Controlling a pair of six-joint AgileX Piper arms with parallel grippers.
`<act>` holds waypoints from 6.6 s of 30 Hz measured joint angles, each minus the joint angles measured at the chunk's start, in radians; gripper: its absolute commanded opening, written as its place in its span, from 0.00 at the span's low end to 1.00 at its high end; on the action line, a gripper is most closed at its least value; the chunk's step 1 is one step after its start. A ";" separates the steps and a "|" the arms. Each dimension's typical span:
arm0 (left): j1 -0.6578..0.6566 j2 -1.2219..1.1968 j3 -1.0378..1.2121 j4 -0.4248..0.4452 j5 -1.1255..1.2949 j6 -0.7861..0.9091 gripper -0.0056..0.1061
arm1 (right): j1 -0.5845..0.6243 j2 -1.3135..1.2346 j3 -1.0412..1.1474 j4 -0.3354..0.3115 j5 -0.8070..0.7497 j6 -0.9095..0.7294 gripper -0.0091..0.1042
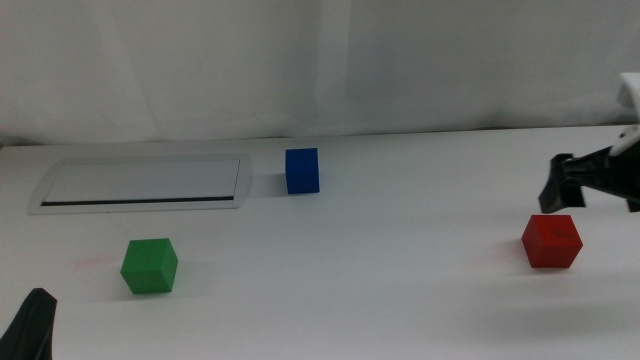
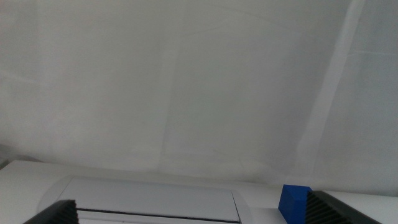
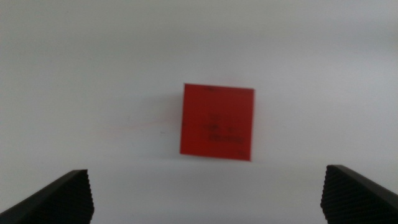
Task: Stack red cubes first, then green, then blue cubes in a specific spot.
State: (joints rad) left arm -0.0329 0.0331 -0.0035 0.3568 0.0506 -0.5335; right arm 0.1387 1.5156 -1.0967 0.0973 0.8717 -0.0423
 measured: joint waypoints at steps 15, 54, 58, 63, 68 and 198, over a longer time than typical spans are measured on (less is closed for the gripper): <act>0.000 0.000 0.000 0.000 0.000 0.000 0.88 | 0.035 0.229 -0.051 -0.040 -0.119 0.079 0.99; 0.000 0.000 0.000 0.000 0.000 0.000 0.86 | 0.084 0.323 -0.061 -0.080 -0.133 0.174 0.06; 0.000 0.000 0.000 0.000 0.000 0.000 0.86 | 0.197 0.239 -0.064 -0.080 -0.127 0.277 0.06; 0.000 0.000 0.000 0.000 0.000 0.000 0.86 | 0.381 0.170 -0.069 -0.097 -0.119 0.449 0.06; 0.000 0.000 0.000 0.000 0.000 0.000 0.86 | 0.570 0.167 -0.069 -0.140 -0.113 0.614 0.06; -0.080 1.174 -0.921 -0.261 0.788 0.269 0.79 | 0.059 -0.540 0.077 0.157 0.090 -0.325 0.99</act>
State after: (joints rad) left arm -0.1125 1.2070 -0.9246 0.0958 0.8384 -0.2645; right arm 0.1981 0.9753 -1.0200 0.2548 0.9621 -0.3671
